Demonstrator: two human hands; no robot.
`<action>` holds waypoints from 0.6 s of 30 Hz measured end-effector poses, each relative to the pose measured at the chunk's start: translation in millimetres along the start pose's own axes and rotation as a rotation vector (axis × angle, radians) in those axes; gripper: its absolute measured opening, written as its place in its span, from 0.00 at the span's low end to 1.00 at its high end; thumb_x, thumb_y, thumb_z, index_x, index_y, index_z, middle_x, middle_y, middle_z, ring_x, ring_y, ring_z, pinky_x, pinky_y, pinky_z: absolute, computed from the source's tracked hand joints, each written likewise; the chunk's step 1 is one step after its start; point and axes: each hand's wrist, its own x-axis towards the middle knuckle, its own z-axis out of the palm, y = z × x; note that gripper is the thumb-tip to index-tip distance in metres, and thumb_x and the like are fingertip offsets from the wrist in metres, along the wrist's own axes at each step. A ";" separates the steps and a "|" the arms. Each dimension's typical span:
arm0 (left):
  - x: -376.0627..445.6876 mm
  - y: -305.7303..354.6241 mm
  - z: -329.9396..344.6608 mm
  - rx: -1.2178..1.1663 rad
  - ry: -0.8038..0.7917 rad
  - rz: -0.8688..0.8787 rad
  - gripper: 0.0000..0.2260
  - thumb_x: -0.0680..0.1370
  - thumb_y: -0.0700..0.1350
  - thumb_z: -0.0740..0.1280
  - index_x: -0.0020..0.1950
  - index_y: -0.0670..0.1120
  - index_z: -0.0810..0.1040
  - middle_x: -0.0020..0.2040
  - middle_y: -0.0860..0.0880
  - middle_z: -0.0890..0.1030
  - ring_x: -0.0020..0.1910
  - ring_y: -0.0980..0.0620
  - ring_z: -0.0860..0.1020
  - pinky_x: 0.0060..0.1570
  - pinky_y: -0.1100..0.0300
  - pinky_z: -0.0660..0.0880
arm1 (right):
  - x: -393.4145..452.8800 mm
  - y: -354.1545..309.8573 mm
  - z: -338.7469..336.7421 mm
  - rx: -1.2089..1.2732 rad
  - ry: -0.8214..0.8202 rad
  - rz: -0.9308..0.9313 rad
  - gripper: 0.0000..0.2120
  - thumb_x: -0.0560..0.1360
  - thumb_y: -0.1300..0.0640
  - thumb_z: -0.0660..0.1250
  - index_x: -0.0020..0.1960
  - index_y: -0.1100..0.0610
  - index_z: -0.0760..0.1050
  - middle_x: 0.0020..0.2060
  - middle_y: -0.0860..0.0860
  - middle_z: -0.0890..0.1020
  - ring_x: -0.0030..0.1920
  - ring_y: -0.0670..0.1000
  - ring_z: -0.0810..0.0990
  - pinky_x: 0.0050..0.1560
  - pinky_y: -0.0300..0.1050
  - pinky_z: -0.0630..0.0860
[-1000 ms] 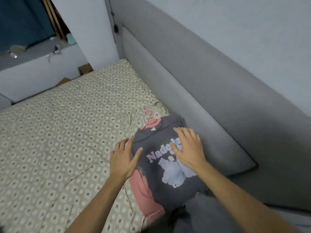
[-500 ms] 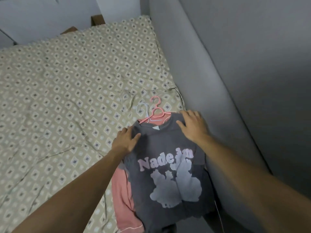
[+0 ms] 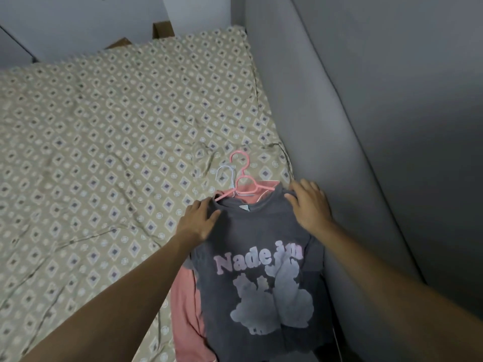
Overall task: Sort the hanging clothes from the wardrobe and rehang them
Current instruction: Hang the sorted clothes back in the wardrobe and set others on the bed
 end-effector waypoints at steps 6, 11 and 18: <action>-48.7 -3.9 -24.4 -0.041 0.058 0.117 0.14 0.86 0.59 0.57 0.59 0.50 0.74 0.55 0.48 0.75 0.58 0.43 0.73 0.59 0.44 0.71 | -61.7 -35.7 -51.0 0.073 0.127 0.036 0.06 0.82 0.53 0.68 0.51 0.56 0.76 0.43 0.52 0.78 0.45 0.58 0.76 0.43 0.51 0.69; -108.2 -5.1 -62.2 -0.099 0.128 0.339 0.14 0.85 0.61 0.56 0.45 0.56 0.69 0.43 0.56 0.75 0.47 0.51 0.72 0.50 0.49 0.73 | -129.3 -73.9 -99.5 0.135 0.167 0.182 0.08 0.82 0.53 0.68 0.46 0.53 0.73 0.40 0.50 0.76 0.40 0.57 0.75 0.41 0.50 0.64; -193.6 4.5 -115.5 -0.197 0.147 0.642 0.11 0.85 0.56 0.61 0.43 0.58 0.69 0.42 0.58 0.74 0.46 0.56 0.73 0.46 0.56 0.71 | -237.9 -151.2 -184.2 0.112 0.321 0.328 0.10 0.79 0.54 0.73 0.44 0.53 0.74 0.36 0.49 0.77 0.37 0.56 0.76 0.37 0.53 0.72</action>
